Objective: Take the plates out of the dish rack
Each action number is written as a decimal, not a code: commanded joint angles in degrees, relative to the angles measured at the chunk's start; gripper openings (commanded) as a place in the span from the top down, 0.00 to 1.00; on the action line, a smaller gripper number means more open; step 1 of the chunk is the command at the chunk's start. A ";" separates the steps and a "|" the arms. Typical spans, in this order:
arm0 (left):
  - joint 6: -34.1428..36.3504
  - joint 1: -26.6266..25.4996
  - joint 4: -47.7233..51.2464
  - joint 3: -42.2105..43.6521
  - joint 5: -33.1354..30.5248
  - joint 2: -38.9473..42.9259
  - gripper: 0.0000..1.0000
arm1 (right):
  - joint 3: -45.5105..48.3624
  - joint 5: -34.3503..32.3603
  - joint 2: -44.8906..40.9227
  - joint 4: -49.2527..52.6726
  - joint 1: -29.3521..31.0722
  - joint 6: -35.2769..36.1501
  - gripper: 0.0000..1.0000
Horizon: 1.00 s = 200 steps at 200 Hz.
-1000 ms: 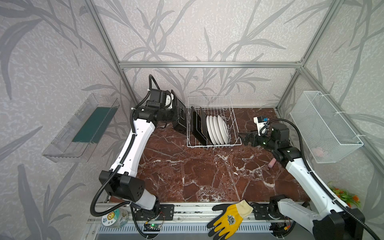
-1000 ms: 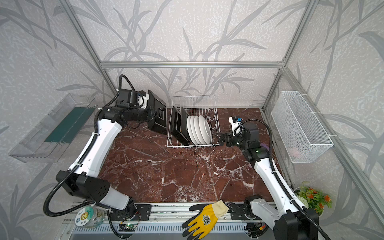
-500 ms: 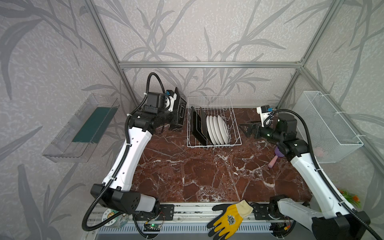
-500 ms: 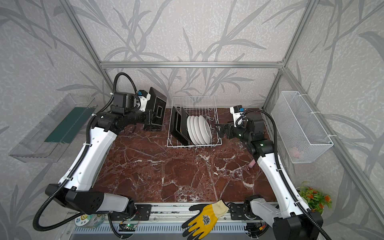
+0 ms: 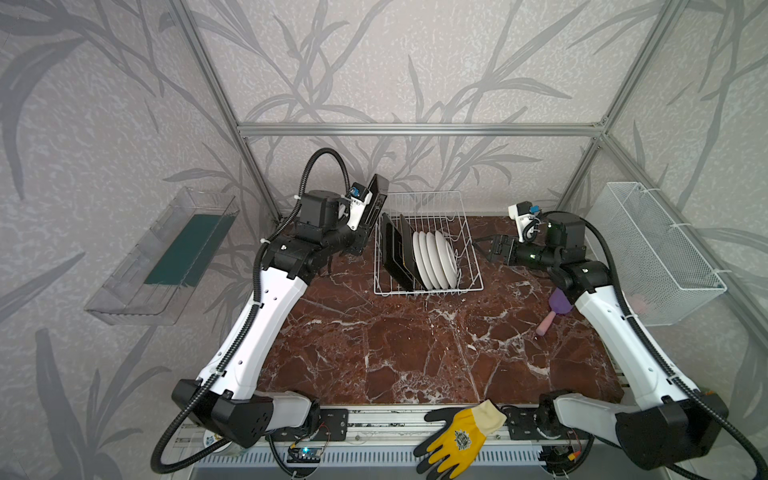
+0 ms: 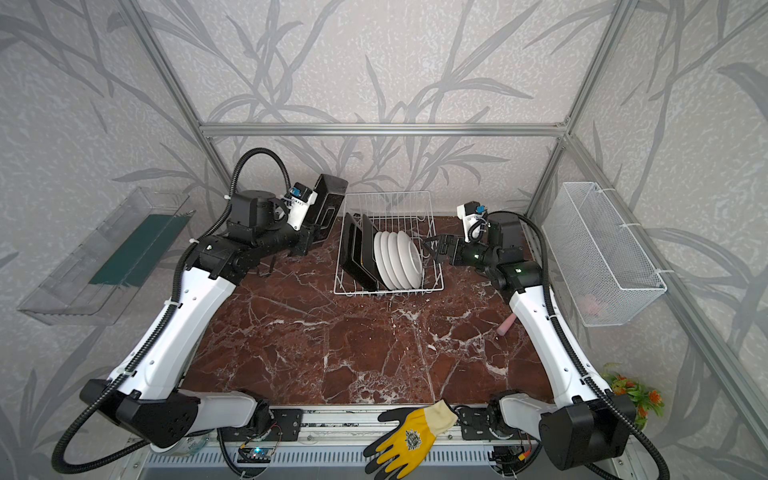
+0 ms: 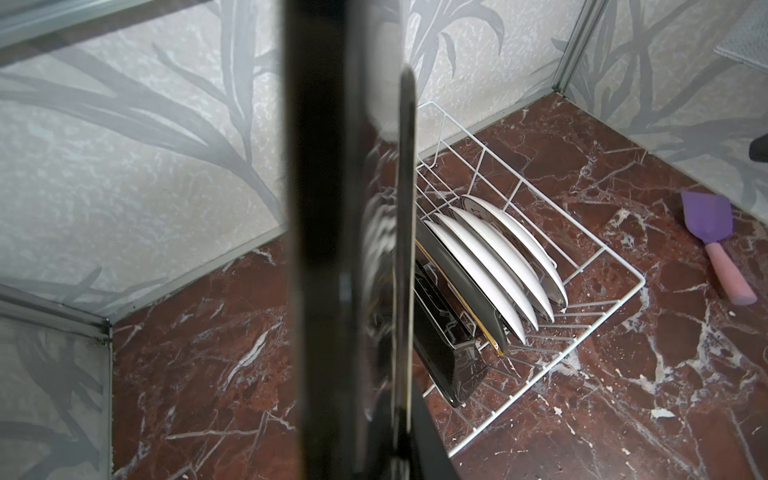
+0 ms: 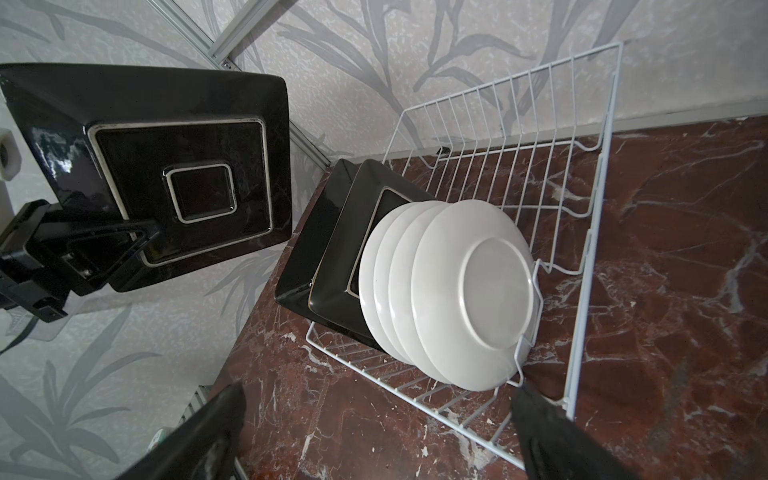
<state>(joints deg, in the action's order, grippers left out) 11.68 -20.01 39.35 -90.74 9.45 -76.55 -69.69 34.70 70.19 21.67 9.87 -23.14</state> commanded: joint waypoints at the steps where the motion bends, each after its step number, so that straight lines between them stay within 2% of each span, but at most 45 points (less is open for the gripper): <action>1: 10.00 -2.20 -15.31 -0.44 -2.83 4.06 1.00 | -2.55 2.20 0.44 -0.54 0.41 -3.78 0.01; 40: 20.00 -6.06 -21.31 4.66 -7.53 5.39 1.00 | -3.04 1.78 0.73 -2.03 0.41 -6.78 0.01; 102: 31.50 -9.14 -28.28 11.29 -7.87 7.86 1.00 | -4.29 1.41 1.69 -1.91 0.41 -8.43 0.01; 200: 43.29 -11.24 -39.77 16.95 -11.08 9.14 1.00 | -8.05 3.35 3.98 -3.92 0.43 -12.82 0.01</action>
<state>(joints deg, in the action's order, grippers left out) 48.29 -30.72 18.98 -72.86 -0.56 -72.40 -75.94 36.05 73.60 20.34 10.09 -33.74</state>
